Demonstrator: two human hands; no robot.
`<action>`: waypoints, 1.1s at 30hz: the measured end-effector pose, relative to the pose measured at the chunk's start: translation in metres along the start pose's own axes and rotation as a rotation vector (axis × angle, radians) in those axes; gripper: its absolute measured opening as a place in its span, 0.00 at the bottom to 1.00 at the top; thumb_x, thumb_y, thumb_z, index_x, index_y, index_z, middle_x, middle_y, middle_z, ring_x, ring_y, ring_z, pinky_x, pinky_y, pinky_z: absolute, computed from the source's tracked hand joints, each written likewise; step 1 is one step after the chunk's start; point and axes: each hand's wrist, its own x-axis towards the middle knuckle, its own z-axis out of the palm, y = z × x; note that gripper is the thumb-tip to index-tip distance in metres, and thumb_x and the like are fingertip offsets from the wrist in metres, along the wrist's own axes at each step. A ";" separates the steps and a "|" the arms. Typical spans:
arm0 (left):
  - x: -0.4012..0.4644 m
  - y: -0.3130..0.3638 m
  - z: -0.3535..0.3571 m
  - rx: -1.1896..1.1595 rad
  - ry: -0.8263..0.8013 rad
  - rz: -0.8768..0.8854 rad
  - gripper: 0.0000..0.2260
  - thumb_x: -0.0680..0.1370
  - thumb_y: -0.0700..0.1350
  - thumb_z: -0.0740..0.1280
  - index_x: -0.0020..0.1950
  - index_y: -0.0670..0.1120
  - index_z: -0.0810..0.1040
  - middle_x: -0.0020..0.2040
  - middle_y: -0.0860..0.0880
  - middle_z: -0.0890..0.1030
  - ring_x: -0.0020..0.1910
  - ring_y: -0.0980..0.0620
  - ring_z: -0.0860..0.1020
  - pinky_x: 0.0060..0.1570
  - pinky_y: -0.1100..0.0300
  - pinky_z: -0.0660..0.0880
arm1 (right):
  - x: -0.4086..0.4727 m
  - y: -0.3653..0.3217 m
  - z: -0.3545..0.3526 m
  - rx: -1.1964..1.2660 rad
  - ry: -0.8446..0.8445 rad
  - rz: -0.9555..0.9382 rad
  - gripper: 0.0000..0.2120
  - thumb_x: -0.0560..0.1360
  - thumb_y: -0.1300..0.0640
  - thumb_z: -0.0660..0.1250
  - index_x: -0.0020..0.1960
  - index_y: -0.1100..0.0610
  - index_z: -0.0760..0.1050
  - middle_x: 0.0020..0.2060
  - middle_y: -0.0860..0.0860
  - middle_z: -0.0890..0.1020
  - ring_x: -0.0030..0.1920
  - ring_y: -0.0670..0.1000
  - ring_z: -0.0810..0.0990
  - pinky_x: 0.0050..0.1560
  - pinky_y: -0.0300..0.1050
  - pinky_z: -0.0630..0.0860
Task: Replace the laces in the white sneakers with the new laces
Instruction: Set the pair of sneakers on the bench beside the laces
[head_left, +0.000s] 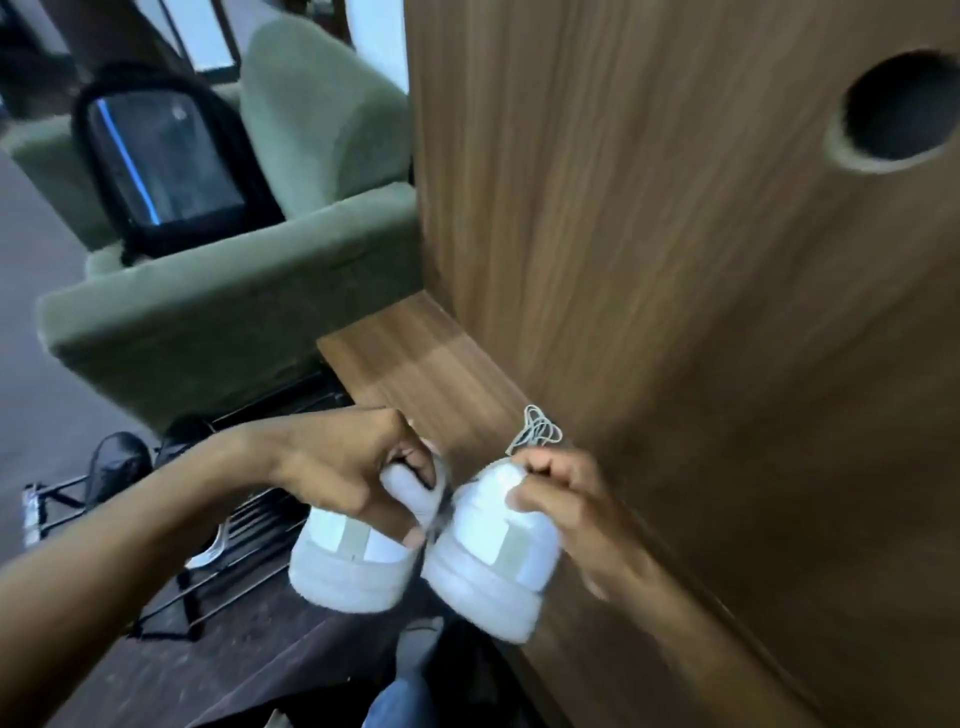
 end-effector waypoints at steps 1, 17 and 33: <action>0.005 0.019 0.000 -0.023 -0.006 0.033 0.18 0.67 0.57 0.76 0.49 0.46 0.82 0.46 0.50 0.83 0.47 0.50 0.81 0.47 0.52 0.77 | -0.014 -0.012 -0.013 0.001 0.035 -0.019 0.04 0.65 0.59 0.64 0.31 0.57 0.75 0.27 0.50 0.71 0.31 0.46 0.68 0.31 0.43 0.61; 0.172 0.020 0.261 0.423 0.042 0.587 0.14 0.66 0.56 0.66 0.47 0.52 0.76 0.44 0.53 0.82 0.40 0.51 0.81 0.31 0.62 0.73 | -0.180 0.219 -0.062 -0.801 0.374 0.252 0.12 0.74 0.38 0.61 0.52 0.42 0.67 0.43 0.38 0.78 0.43 0.40 0.77 0.47 0.38 0.72; 0.229 -0.079 0.383 0.232 0.546 0.895 0.13 0.66 0.52 0.71 0.45 0.47 0.83 0.31 0.52 0.78 0.30 0.50 0.74 0.28 0.60 0.68 | -0.160 0.381 -0.001 -1.004 0.856 -0.128 0.13 0.61 0.64 0.70 0.32 0.56 0.65 0.27 0.49 0.68 0.29 0.52 0.68 0.33 0.45 0.63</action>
